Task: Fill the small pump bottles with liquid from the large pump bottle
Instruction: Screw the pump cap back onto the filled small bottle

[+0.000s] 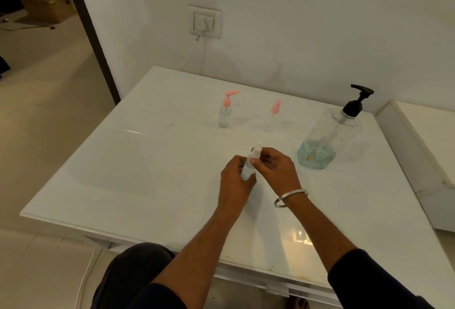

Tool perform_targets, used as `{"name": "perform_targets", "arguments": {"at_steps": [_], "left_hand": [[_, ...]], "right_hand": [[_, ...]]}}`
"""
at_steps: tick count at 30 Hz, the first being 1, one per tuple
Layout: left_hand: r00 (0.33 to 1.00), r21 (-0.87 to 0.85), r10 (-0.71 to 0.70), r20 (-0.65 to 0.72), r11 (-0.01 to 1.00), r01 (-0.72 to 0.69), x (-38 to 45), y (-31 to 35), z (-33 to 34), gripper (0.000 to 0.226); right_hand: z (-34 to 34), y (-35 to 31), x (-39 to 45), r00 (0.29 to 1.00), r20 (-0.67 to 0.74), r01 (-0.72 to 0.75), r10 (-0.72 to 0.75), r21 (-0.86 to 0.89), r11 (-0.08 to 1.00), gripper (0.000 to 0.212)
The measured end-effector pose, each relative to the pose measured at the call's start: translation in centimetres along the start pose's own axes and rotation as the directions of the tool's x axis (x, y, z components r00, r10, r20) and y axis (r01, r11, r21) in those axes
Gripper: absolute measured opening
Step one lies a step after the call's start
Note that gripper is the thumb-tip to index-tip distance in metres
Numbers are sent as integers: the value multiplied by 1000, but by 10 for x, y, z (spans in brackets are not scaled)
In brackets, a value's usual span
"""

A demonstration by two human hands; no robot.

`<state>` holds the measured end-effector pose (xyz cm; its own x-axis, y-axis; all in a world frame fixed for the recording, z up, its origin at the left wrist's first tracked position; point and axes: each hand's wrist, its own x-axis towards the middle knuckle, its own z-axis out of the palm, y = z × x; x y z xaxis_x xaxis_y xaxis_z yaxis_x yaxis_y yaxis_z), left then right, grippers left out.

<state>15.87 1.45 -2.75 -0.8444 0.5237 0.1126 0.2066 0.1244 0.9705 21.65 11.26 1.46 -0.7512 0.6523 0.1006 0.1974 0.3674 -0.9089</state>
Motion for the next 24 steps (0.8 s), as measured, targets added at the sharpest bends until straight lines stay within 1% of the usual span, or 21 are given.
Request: {"name": "perform_targets", "arguments": {"at_steps": [3, 9, 17, 21, 24], "left_hand": [[1000, -4, 1, -1, 1000, -1, 1, 0, 0, 25], [1000, 1, -8, -10, 1000, 8, 1, 1, 1, 24], [999, -22, -9, -34, 1000, 9, 0, 3, 2, 23], [999, -35, -4, -38, 999, 2, -3, 4, 3, 19], [1000, -10, 7, -26, 1000, -7, -2, 2, 4, 18]], "right_hand": [[0, 1, 0, 1000, -10, 17, -17, -26, 1000, 33], [7, -1, -5, 994, -106, 32, -35, -31, 999, 29], [18, -7, -10, 977, -214, 13, -16, -16, 1000, 26], [24, -4, -14, 969, -248, -10, 15, 19, 1000, 26], [25, 0, -16, 973, -225, -35, 45, 49, 998, 28]]}}
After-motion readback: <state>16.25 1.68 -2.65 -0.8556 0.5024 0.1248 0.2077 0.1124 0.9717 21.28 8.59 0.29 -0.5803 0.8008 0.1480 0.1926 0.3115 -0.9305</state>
